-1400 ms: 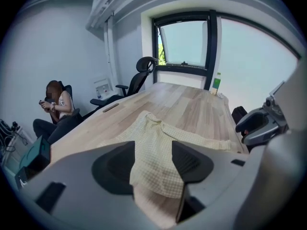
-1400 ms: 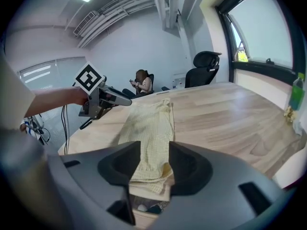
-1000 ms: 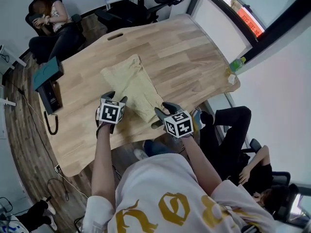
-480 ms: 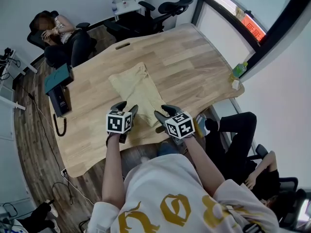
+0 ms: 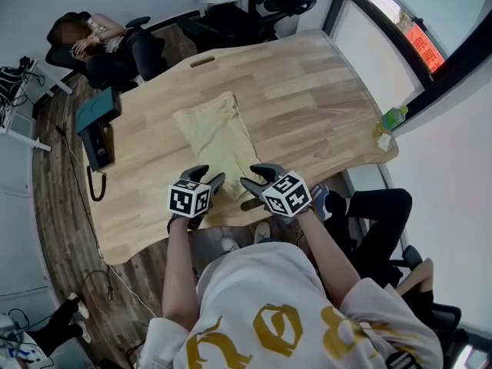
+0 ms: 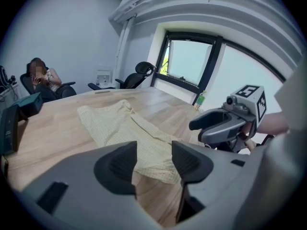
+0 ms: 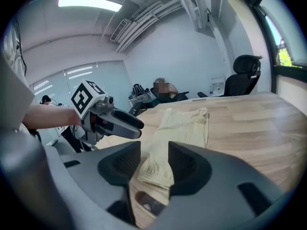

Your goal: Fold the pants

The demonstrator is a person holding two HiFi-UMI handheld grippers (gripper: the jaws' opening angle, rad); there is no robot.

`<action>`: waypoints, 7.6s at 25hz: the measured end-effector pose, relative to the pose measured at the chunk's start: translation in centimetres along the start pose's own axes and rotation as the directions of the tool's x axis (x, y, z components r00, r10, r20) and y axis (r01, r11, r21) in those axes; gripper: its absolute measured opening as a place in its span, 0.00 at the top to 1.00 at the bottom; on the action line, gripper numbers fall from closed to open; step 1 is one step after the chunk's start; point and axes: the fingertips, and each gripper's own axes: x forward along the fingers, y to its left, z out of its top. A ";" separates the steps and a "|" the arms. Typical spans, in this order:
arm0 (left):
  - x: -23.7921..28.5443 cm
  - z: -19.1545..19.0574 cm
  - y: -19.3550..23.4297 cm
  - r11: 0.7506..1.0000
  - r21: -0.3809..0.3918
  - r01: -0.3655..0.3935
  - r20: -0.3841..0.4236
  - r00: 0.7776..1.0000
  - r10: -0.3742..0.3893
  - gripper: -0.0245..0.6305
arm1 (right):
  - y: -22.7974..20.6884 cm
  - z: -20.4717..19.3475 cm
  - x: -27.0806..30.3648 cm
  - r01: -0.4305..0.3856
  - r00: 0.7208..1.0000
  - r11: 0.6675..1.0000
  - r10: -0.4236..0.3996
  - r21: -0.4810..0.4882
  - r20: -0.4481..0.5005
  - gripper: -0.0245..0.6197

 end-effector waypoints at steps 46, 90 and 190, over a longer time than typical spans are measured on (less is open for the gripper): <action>7.2 -11.2 -7.5 0.858 0.272 0.436 -0.606 0.770 -0.199 0.67 | -1.6 -11.7 2.1 -0.407 0.843 0.777 0.117 -0.480 -0.525 0.67; 3.9 -8.8 -7.9 0.833 0.374 0.407 -0.582 0.803 -0.131 0.85 | -0.4 -9.3 0.8 -0.306 0.880 0.824 0.054 -0.477 -0.471 0.88; 6.1 5.5 13.2 0.998 0.049 -0.040 0.004 0.999 0.040 0.87 | -12.0 6.7 9.6 0.206 0.977 0.964 -0.213 0.166 0.022 0.95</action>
